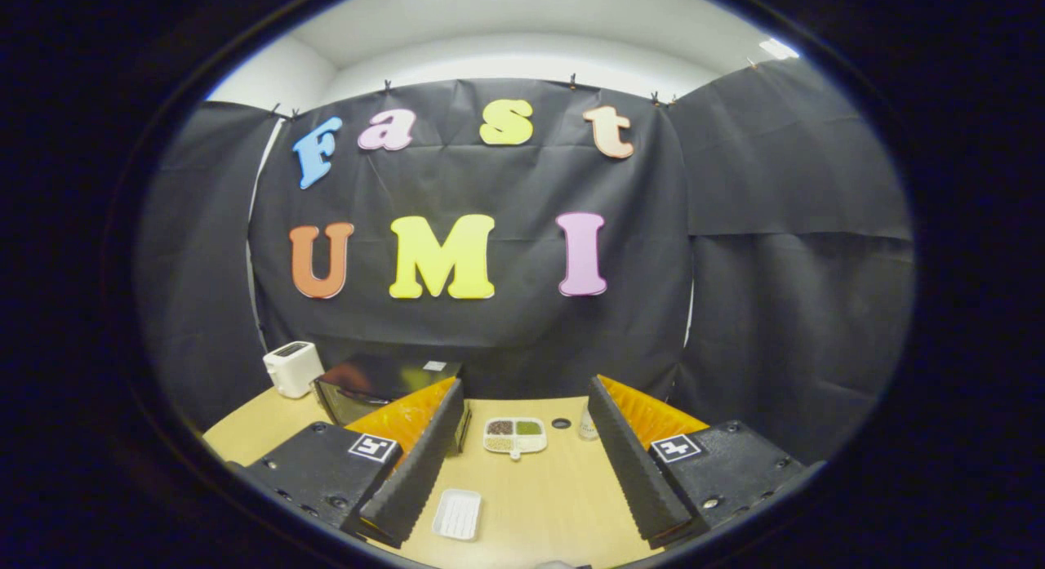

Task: Open the toaster oven, put the food inside, and close the toaster oven door.

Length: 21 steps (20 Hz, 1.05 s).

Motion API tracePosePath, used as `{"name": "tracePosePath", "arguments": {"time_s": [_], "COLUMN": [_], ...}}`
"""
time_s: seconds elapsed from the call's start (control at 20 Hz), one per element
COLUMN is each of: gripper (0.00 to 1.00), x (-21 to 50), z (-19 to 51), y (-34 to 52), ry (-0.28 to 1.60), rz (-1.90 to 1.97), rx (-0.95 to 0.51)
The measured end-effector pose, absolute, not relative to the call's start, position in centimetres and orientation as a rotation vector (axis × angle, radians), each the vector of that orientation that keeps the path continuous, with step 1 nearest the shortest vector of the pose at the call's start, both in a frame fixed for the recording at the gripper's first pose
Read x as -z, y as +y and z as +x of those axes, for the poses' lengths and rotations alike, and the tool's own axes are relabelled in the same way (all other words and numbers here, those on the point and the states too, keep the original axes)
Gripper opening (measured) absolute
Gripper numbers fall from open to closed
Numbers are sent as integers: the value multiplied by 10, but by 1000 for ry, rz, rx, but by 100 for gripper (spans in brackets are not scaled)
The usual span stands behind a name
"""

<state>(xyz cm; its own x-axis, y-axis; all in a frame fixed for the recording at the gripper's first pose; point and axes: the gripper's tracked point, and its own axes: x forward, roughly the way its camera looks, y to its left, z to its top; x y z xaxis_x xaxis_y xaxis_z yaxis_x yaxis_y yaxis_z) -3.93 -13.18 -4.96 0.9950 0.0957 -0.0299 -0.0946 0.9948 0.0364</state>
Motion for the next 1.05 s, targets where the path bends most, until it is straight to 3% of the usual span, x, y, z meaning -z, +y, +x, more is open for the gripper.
{"name": "tracePosePath", "arguments": {"time_s": [1.05], "gripper": [98], "x": [49], "z": [-47], "y": [-144], "ry": [48], "rz": [54], "rx": [-106]}}
